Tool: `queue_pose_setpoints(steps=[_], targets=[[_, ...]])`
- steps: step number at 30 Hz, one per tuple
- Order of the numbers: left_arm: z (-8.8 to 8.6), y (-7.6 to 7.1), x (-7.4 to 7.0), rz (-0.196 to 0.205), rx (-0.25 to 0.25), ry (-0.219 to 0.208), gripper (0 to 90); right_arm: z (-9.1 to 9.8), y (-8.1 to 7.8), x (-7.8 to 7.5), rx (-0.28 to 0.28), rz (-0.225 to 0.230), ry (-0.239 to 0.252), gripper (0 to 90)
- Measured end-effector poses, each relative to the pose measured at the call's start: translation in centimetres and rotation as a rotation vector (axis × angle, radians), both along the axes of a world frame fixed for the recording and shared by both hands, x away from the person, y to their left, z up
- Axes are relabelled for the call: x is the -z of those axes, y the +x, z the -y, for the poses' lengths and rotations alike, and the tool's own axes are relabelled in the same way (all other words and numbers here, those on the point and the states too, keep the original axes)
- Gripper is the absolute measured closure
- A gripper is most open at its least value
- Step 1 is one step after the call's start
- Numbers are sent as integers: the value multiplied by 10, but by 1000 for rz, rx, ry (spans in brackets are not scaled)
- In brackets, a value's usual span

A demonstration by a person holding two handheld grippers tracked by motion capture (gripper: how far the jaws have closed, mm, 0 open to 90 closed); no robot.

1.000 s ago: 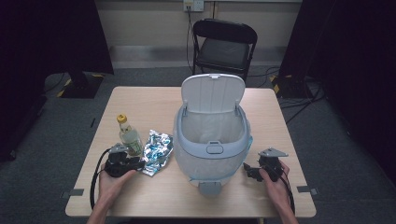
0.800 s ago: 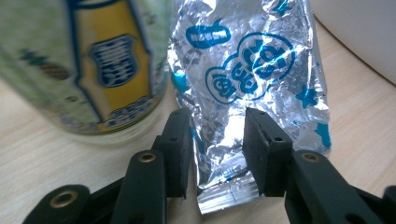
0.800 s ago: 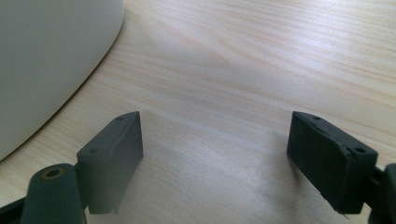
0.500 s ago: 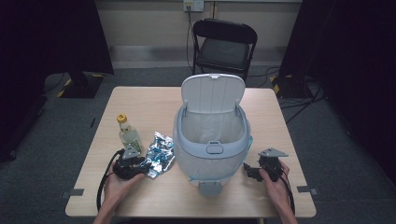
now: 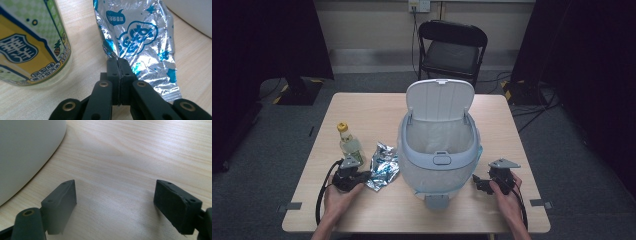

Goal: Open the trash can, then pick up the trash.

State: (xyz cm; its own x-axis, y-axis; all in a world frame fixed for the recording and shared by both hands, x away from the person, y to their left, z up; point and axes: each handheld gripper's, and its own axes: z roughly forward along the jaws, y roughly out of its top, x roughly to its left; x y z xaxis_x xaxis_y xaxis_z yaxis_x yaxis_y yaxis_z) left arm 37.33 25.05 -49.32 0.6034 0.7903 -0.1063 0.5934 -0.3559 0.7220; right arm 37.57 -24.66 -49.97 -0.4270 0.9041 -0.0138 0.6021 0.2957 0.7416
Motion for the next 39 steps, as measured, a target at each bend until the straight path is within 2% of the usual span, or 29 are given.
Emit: queue_pose_setpoints(steps=[11, 19, 26, 30, 32, 39], targets=[[-4, 0, 2, -7, -19, -49, 898, 0, 0, 0, 0, 0, 0, 173], [-6, -4, -2, 29, -32, -76, 899, 0, 0, 0, 0, 0, 0, 174], [-9, -10, -11, 78, -52, -104, 899, 0, 0, 0, 0, 0, 0, 173], [-13, -13, -16, 108, -56, -143, 899, 0, 0, 0, 0, 0, 0, 173], [-15, -15, -19, 127, -70, -180, 898, 0, 0, 0, 0, 0, 0, 174], [-16, -20, -31, 200, -100, -213, 899, 0, 0, 0, 0, 0, 0, 173]])
